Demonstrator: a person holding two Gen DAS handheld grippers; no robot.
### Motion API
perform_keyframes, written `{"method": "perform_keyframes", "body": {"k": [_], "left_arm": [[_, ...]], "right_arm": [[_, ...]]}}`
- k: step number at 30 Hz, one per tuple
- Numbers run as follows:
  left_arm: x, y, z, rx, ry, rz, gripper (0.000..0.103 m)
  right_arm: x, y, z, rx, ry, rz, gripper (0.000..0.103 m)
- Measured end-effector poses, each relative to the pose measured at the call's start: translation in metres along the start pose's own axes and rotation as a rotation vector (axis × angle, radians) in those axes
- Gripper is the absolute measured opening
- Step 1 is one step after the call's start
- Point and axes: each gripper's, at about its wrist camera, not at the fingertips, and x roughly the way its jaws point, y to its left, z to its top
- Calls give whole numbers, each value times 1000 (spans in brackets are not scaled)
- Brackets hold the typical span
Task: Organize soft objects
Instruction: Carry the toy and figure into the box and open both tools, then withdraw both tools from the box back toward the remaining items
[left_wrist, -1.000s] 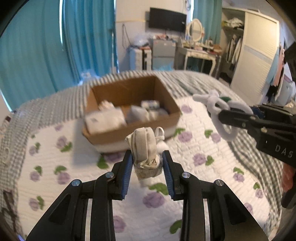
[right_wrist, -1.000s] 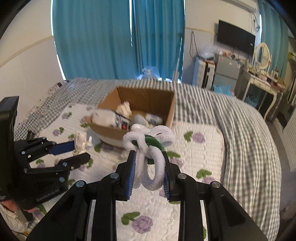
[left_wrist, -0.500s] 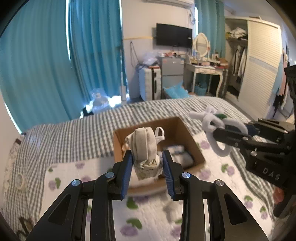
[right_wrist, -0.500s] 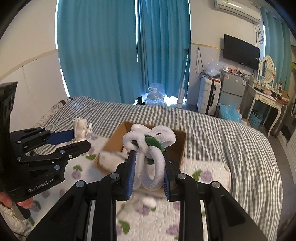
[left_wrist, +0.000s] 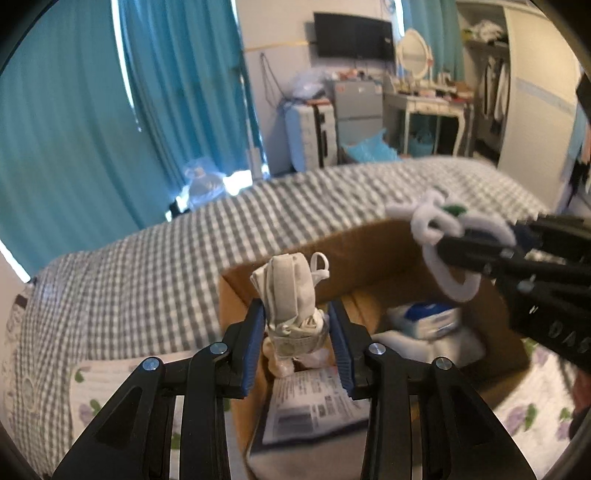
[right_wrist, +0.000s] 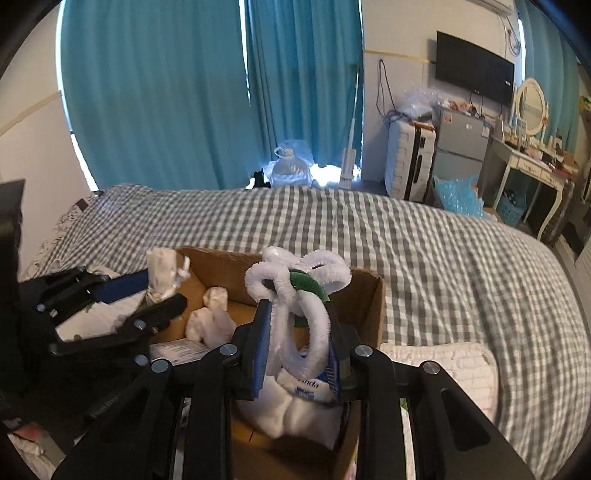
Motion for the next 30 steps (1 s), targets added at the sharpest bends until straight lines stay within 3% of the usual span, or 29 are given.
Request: {"method": "perform_keyframes", "body": {"k": [1,3,4,7,13,17,21,26,28,30], "left_arm": [[4,-1,-2,9,2,14,60],[7,1,-7,-2,-10,24,70],[8,4,-8,-24,-5,5,70],[7,11,-5,-96,34,-38,70],[-40,9,10,-74,-30,31,70],[-96,13,20,-81,-104,47,70],[-178,13,30,-84,-223,68,70],[-266,16,28,-104,-355,97,71],[-299,17,24,-117,-406,96,79],[-325,16,19,-116,-457,97,79]], "right_arm": [[4,-2,-1,1,4,0,27],[13,-6,-3,7,10,-1,29],[13,-7,-5,14,5,3,34],[7,-11,-7,42,-20,7,62],[-34,-9,1,46,-74,-17,66],[-84,-6,10,43,-119,-42,66],[-150,5,18,27,-185,-59,68],[-236,29,20,-7,-245,-62,78],[-261,37,18,-18,-265,-57,81],[-287,45,13,-38,-283,-46,84]]}}
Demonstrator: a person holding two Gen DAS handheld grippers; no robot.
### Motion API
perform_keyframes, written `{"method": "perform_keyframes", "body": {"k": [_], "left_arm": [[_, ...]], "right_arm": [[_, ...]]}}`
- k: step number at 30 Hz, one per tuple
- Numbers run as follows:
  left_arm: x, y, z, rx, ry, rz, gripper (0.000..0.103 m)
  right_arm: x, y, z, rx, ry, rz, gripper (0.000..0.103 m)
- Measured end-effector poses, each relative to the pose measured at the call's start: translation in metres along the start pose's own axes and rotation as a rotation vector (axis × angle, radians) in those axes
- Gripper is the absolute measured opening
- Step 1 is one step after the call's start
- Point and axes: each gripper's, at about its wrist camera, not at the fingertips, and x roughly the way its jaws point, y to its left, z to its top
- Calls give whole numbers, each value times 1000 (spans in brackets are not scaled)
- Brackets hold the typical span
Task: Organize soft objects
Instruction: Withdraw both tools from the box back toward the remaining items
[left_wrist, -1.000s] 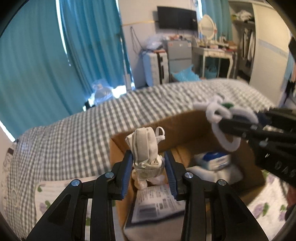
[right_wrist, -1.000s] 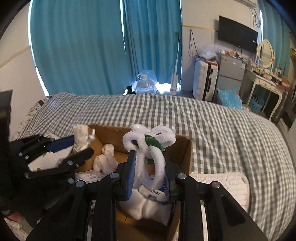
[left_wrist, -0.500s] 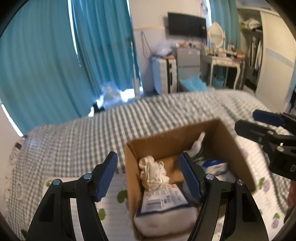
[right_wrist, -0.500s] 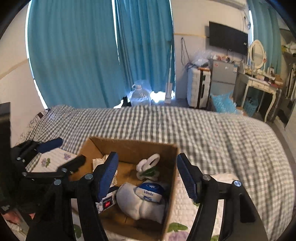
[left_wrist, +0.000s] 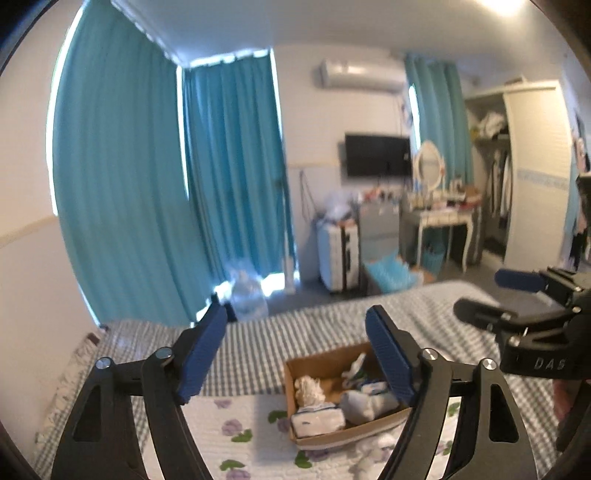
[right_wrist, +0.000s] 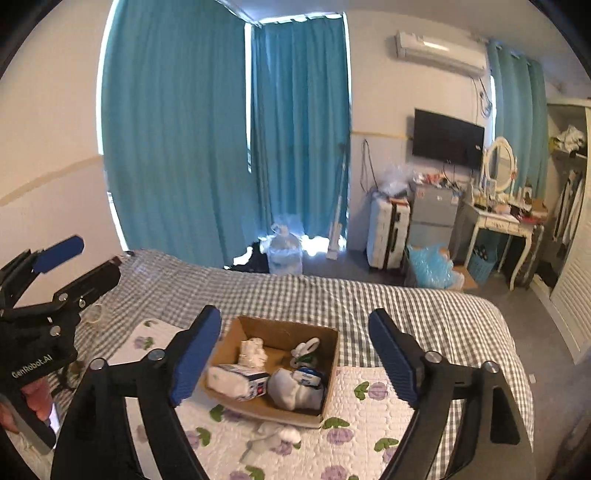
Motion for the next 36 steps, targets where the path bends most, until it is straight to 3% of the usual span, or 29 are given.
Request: {"method": "perform_keyframes", "body": {"k": [6,13,23,30,36], "left_arm": [[-36,4,1,-13,-18,54,79],[-39,-7,-35,-3,33,71,80],[5,-37,-118,-3,169,71,79],[71,-62,-184,-70,355,13,79],[123,-86,-237,-69,497,-40,79]], "right_arm": [[-49,15,-12,-55,-17,1,90],[-57,9,-47,-53,3,25,100],[0,-21,-126,-79,145,16,101],[59,-42,-171,-66,242,22,101],[120,-59,-208,-44,351,29,101]]}}
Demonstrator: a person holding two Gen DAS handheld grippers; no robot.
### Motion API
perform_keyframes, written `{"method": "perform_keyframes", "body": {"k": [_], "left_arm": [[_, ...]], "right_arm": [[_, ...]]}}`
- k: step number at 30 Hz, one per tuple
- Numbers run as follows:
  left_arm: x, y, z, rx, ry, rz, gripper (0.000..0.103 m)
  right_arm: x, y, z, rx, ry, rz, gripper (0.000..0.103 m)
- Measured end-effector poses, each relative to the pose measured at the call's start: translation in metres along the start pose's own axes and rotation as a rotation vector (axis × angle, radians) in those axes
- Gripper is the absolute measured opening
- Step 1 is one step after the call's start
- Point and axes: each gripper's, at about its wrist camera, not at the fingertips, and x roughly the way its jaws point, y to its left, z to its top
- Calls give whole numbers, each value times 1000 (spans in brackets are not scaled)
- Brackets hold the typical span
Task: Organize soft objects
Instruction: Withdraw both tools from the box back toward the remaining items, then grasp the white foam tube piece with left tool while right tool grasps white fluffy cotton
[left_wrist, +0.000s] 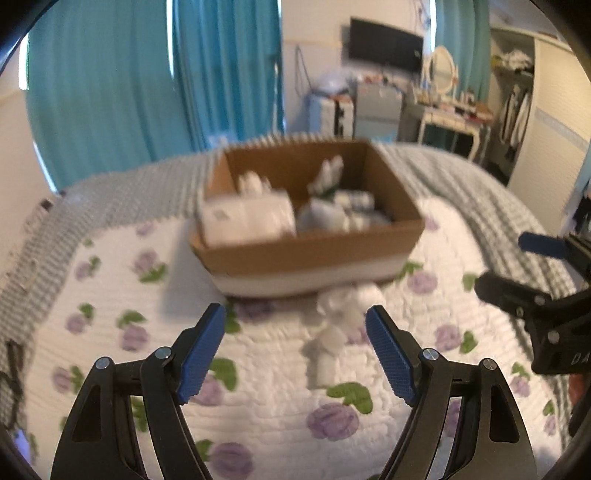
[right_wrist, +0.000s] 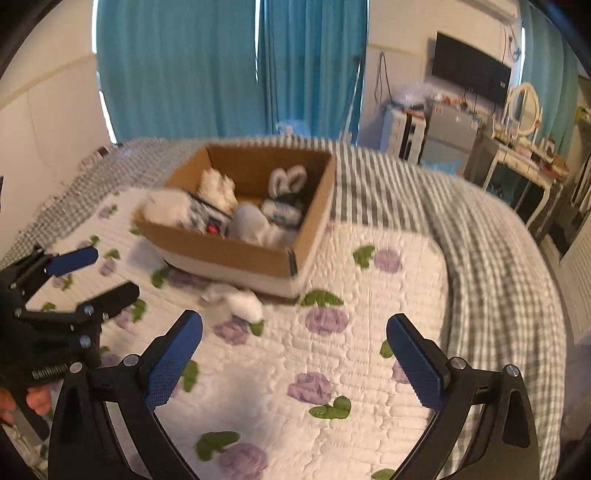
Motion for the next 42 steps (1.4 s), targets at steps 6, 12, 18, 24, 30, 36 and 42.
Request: {"method": "perform_keyframes", "body": {"k": [6,12,18,24,30,36,42], "left_arm": [[61,-7,-22,-5,136,-42,76],[88,-18,-30,56,164,-77,65],[85,-16,-30,102,173,-143,28],[65,12,-22,64,158,-155,27],[52,44,-12,40,126,-110,27],[66,61,-13,2,149,-82,27],[67,64,-15,-1,164,-83,27]], "right_arm": [[51,-18,-11,56,55,9,101],[83,-25,-17,73,98,-2,101],[93,-18,-15,77,107,2,101],[93,6,-4,55,100,16,101],[107,32,2,36,120,43,99],[129,50,3,29,150,70,80],[131,58,2,0,151,69,38]]}}
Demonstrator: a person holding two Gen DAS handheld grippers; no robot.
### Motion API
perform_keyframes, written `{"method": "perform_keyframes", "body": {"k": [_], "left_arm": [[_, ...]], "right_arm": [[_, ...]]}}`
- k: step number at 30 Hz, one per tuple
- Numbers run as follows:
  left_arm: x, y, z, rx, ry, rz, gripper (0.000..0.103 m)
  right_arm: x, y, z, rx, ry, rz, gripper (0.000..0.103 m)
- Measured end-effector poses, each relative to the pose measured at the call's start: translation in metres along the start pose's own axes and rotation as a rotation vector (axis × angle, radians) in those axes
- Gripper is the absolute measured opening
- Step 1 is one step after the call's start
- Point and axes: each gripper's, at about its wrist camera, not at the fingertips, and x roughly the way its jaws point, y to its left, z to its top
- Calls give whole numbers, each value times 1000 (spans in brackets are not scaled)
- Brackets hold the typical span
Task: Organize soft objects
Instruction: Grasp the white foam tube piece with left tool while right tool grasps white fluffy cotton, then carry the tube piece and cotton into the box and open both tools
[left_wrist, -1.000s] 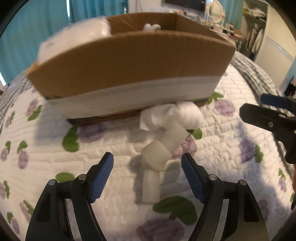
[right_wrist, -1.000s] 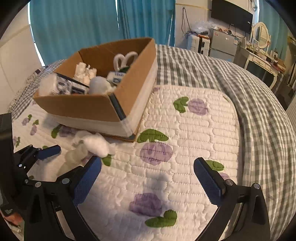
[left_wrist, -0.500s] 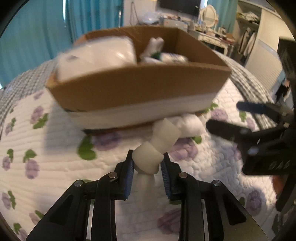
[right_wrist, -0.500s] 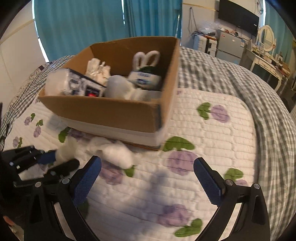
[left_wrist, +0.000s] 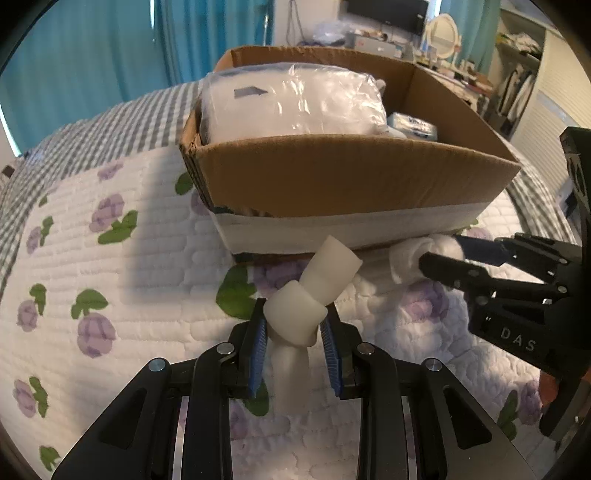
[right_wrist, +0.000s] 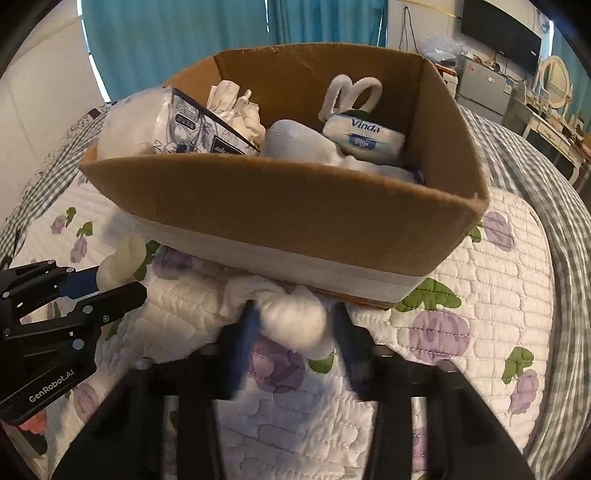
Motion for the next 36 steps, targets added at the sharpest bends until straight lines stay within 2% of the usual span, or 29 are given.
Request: {"method": "perform_keyframes", "body": {"k": [6,11,21,25,31,36], "left_arm": [[-26,-12,2,23,-33,6,27],[-67,-22,3,36,-95,15,27],[-180,-46,22,62,-308,32,27],[-212,-51,31,70,-377,29,27],[-237,-56,54,84,-436,28,27],[-239,-59,80,133,-475,57,27]], "right_arm": [[-30,2,2,-8,-36,7,36],[-81,8,9,-26,-109,4,36],[-212,33,19,-98,-301,-50,36],[-256,41,23,-120,-377,-68,36],[-299,44,42,-125,-469,-53,36],[-311,35,68,-99,-518,-37,36]]}}
